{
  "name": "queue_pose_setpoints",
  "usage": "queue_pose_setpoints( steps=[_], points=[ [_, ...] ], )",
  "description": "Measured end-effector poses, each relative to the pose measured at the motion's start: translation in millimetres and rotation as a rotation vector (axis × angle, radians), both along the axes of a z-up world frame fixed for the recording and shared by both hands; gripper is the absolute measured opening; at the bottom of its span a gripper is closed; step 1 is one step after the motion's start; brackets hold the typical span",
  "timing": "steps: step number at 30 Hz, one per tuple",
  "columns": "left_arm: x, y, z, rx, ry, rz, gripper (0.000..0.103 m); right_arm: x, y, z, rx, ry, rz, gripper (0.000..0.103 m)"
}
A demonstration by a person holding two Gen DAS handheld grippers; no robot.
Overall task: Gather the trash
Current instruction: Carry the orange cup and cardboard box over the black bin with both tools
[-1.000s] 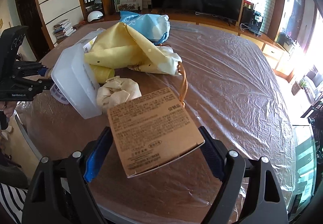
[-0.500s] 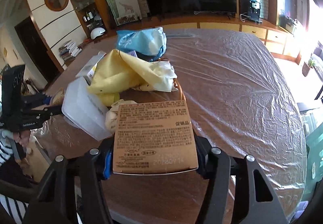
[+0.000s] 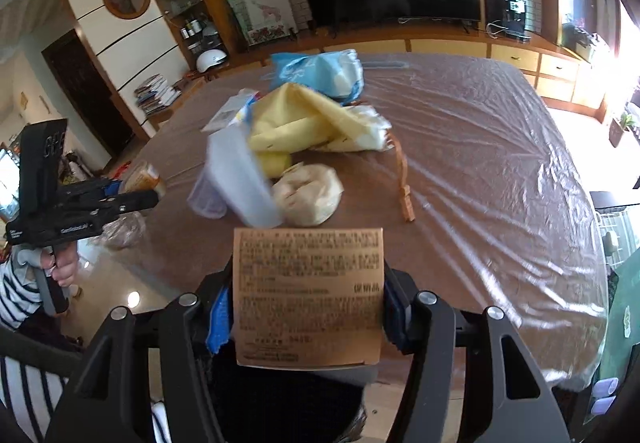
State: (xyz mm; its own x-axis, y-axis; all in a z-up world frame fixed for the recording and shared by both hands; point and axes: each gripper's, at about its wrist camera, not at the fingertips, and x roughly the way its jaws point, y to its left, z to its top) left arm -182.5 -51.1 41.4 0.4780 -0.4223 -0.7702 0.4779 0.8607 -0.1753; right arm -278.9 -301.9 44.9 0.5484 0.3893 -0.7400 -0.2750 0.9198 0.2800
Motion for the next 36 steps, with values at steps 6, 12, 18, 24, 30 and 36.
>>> queue_pose_setpoints(
  steps=[6, 12, 18, 24, 30, 36],
  points=[
    [-24, -9, 1, 0.002, 0.015, -0.058, 0.047, -24, 20, -3, 0.001, 0.029, 0.077, 0.058],
    [-49, -21, -7, 0.027, 0.036, -0.132, 0.047, -44, 38, -13, 0.009, 0.074, 0.157, 0.058],
    [-67, -33, -13, 0.050, 0.038, -0.169, 0.047, -55, 45, -23, -0.008, 0.111, 0.177, 0.058],
    [-82, -42, -2, 0.060, -0.002, -0.224, 0.047, -60, 43, -26, -0.003, 0.126, 0.169, 0.058],
    [-89, -47, -11, 0.058, 0.023, -0.241, 0.047, -66, 42, -34, 0.006, 0.137, 0.158, 0.057],
    [-96, -52, -21, 0.090, 0.046, -0.265, 0.047, -65, 46, -47, 0.000, 0.180, 0.142, 0.057]
  ],
)
